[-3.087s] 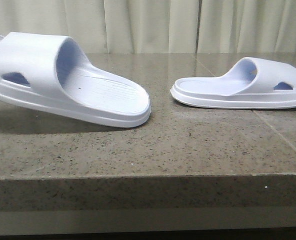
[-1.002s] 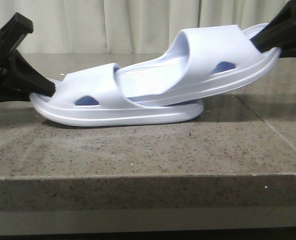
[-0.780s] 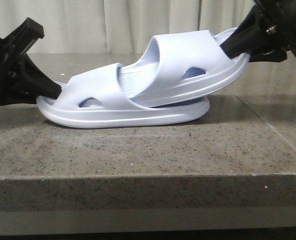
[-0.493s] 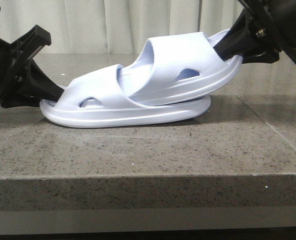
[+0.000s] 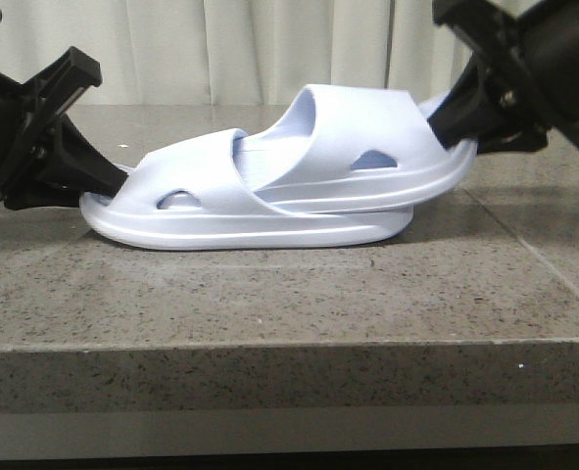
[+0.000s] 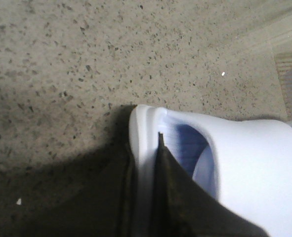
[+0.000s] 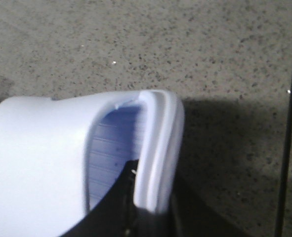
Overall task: Insert blue slippers together front up
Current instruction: 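Push the right-held slipper's toe into the left-held slipper's strap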
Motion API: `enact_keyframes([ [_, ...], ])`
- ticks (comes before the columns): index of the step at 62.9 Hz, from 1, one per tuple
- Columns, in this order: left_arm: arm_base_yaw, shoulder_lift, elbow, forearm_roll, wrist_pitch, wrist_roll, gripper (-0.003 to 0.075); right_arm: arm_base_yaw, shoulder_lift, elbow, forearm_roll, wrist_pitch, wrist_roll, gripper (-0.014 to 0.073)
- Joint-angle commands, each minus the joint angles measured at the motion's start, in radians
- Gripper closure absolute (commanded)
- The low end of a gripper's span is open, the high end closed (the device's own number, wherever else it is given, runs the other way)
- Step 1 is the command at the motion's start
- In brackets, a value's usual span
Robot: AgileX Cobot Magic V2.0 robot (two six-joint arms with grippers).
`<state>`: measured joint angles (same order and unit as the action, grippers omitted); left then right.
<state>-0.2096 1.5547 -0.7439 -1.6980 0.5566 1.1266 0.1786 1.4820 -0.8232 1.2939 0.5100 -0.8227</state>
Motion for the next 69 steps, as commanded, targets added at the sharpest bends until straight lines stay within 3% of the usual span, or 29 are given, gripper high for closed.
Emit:
enact_keyframes([
  [1,-0.031,-0.014,-0.027,-0.04,0.146,-0.003,0.0741,0.024,0.024,-0.019,0.039,0.153,-0.01,0.0651],
  [16,-0.031,-0.014,-0.027,-0.04,0.155,-0.003,0.0741,0.024,0.031,-0.02,0.047,0.136,-0.011,0.0606],
  [23,-0.031,-0.014,-0.027,-0.04,0.155,-0.003,0.0741,0.021,0.031,-0.02,0.044,0.135,-0.02,0.0476],
  [34,-0.029,-0.016,-0.027,-0.038,0.164,-0.003,0.0741,-0.02,0.025,-0.02,0.024,0.146,-0.04,0.02],
  [43,-0.027,-0.016,-0.027,-0.025,0.164,-0.003,0.0741,-0.101,-0.016,-0.02,-0.043,0.193,-0.04,0.006],
  [48,-0.027,-0.016,-0.027,-0.025,0.166,-0.003,0.0741,-0.176,-0.059,-0.02,-0.075,0.222,-0.04,0.0027],
  [69,-0.027,-0.016,-0.027,-0.025,0.166,-0.003,0.0741,-0.438,-0.205,-0.021,-0.146,0.304,-0.04,0.0027],
])
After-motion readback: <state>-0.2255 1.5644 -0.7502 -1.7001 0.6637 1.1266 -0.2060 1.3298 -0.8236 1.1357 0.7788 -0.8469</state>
